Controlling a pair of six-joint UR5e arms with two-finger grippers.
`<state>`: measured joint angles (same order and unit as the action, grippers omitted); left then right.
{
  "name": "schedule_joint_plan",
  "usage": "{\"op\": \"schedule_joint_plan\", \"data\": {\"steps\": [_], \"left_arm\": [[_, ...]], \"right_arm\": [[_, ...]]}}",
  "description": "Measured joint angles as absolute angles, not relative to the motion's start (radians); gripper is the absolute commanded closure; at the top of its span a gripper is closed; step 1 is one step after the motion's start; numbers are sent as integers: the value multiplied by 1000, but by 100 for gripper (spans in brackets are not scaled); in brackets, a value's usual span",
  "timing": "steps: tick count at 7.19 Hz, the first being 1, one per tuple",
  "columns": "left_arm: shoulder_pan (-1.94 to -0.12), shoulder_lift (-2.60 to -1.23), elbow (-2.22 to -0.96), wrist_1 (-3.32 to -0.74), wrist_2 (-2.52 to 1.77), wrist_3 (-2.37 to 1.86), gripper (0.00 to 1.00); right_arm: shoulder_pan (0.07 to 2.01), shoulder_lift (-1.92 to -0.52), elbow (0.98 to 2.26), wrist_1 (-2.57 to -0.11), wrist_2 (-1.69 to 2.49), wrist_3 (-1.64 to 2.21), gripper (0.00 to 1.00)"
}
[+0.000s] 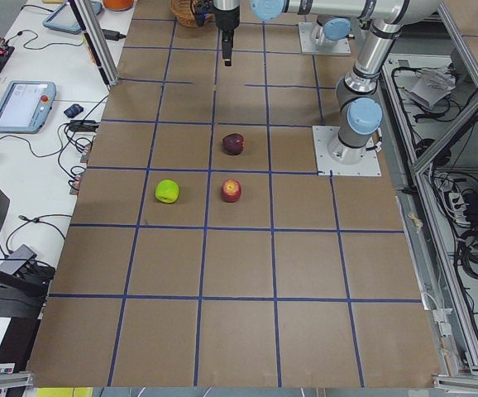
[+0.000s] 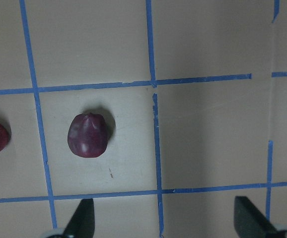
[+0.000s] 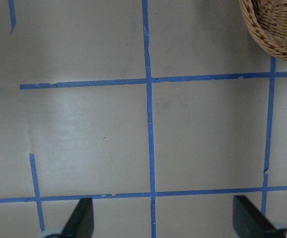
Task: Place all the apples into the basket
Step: 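Lower the left gripper onto the dark purple apple and grasp it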
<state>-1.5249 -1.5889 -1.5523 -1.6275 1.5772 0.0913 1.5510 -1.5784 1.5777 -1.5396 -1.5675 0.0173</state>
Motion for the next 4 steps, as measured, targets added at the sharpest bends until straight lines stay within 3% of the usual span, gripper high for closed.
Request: {"op": "schedule_joint_plan", "data": {"steps": [4], "left_arm": [[-1395, -1705, -1716, -1408, 1632, 324, 0]], "right_arm": [[1553, -1578, 1581, -1544, -1568, 22, 0]]}}
